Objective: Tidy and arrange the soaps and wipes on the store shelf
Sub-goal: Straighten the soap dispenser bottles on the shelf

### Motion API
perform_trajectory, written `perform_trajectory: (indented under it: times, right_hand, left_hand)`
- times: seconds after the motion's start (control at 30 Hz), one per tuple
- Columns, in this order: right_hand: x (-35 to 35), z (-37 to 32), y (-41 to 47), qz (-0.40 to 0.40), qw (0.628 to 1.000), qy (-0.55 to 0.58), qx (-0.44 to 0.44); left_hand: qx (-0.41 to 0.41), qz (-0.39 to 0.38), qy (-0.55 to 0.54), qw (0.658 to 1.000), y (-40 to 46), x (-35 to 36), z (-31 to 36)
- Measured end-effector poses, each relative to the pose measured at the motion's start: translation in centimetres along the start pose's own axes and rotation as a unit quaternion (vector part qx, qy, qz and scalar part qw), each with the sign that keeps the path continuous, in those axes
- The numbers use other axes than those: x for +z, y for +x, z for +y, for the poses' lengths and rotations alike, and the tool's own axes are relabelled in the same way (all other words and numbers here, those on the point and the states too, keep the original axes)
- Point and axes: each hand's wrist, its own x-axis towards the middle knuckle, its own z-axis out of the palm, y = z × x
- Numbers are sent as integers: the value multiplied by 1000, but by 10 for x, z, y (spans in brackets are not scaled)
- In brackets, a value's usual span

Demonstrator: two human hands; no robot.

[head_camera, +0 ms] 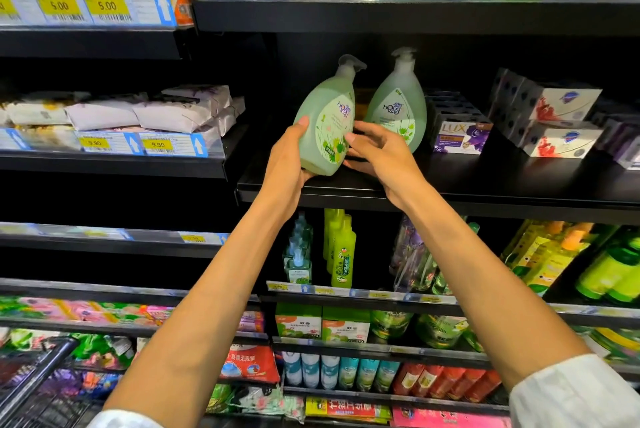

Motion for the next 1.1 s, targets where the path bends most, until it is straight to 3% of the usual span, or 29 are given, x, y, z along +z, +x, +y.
perform_trajectory:
  times: [0.53,0.9,1.03,1.1]
  right_hand:
    - [-4,-3,-10,53,996,-19,-70]
    - [-7,-2,-17,38,979,-119,-158]
    - [-15,-3,-21,7,961,-230,-156]
    - [-27,-4,-26,-10,923,-355,-150]
  left_hand:
    - [35,-83,78,993,2,-10,-8]
    - [104,-43,186,976,6,-10,-3]
    - [101,-46,200,973,12,-17,1]
    - [100,-43,209,972,17,-22,2]
